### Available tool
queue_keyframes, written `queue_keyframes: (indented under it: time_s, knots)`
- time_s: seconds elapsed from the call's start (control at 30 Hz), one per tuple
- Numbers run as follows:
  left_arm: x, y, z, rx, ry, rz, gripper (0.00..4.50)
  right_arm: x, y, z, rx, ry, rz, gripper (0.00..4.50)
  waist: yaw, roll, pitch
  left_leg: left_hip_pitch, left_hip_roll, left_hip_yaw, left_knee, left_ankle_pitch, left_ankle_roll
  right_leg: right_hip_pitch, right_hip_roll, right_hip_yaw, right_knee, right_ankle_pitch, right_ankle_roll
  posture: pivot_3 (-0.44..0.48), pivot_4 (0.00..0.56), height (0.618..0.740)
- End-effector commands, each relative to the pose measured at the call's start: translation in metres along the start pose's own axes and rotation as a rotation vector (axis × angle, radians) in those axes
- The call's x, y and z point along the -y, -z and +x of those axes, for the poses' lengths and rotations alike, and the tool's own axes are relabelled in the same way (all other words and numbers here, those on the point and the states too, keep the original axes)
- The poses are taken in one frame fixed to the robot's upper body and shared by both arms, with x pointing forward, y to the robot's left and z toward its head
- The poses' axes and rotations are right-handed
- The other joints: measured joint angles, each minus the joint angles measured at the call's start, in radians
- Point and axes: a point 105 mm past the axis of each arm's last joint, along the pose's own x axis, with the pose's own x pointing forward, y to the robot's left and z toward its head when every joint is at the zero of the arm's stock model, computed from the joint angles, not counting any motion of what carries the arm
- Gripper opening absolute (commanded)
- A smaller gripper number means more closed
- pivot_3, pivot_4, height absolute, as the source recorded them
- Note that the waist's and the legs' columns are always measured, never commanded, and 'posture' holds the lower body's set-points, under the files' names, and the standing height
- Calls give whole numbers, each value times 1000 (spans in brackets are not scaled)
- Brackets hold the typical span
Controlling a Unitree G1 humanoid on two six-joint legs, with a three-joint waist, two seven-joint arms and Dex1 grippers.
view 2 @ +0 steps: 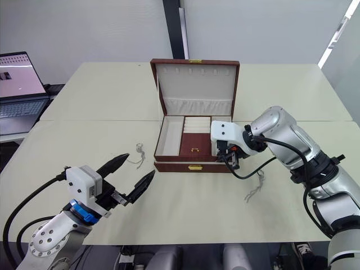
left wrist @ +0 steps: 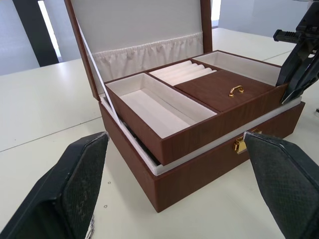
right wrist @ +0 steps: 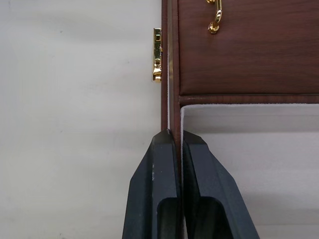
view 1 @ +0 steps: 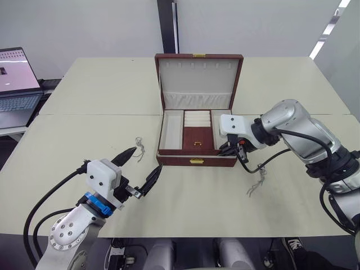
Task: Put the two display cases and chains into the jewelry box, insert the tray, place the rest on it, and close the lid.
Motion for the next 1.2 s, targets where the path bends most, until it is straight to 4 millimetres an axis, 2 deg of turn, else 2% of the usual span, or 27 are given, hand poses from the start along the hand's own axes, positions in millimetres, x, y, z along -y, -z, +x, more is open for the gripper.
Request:
queue_keyframes:
  time_s: [0.03,0.77,1.03,1.1,1.2]
  knots:
    - [3,-11,-1,32,5,22,4500,4,-9,-4,17,32,-33,11,0,0,0,0,0,0,0,0,0,0,0,0,0,0,0,0,150,740]
    - [-1,-2,-8,14,7,24,4500,3,-11,1,47,11,-16,11,-1,0,0,0,0,0,0,0,0,0,0,0,0,0,0,0,150,740]
    - [0,-1,-8,17,7,24,4500,1,-16,-8,104,-13,28,2053,-1,0,0,0,0,0,0,0,0,0,0,0,0,0,0,0,150,740]
    - [0,0,-8,18,7,25,4500,3,-20,-11,142,-10,49,2553,-1,0,0,0,0,0,0,0,0,0,0,0,0,0,0,0,150,740]
    - [-2,0,-7,21,8,25,4500,12,-36,-17,288,44,91,3390,-3,0,0,0,0,0,0,0,0,0,0,0,0,0,0,0,150,740]
